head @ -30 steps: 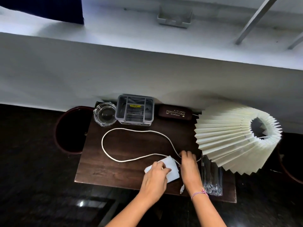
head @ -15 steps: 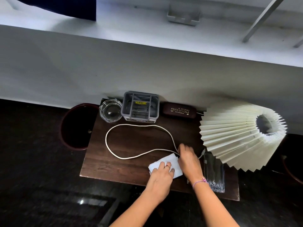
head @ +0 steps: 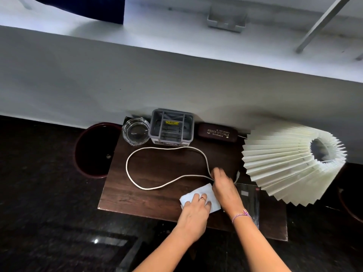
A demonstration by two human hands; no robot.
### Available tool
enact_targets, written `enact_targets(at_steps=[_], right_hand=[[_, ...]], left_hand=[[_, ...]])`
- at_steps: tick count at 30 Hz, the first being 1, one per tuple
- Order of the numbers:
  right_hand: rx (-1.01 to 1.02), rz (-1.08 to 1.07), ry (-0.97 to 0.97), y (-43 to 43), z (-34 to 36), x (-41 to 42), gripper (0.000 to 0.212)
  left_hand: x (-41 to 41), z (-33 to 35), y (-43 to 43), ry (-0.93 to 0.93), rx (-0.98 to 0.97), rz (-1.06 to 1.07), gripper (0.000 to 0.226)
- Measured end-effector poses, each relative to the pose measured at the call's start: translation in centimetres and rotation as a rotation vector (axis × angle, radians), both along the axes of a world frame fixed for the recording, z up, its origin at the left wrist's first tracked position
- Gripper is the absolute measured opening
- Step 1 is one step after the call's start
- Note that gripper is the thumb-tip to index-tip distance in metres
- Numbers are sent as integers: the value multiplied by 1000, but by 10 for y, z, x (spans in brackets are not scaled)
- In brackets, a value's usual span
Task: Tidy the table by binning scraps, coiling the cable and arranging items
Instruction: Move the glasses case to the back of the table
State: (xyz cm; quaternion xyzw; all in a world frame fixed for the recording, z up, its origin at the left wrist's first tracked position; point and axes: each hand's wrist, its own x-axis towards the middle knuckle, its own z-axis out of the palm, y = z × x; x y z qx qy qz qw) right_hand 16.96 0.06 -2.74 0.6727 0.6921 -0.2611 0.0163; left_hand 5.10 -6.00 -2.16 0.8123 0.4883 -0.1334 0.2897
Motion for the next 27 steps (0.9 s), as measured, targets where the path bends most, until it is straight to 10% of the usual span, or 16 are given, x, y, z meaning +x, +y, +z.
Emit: enact_targets(at_steps=[27], right_hand=[[111,15,94,-7,-4,5,41]], left_hand=[[28,5,1,-310,-168,464,23]])
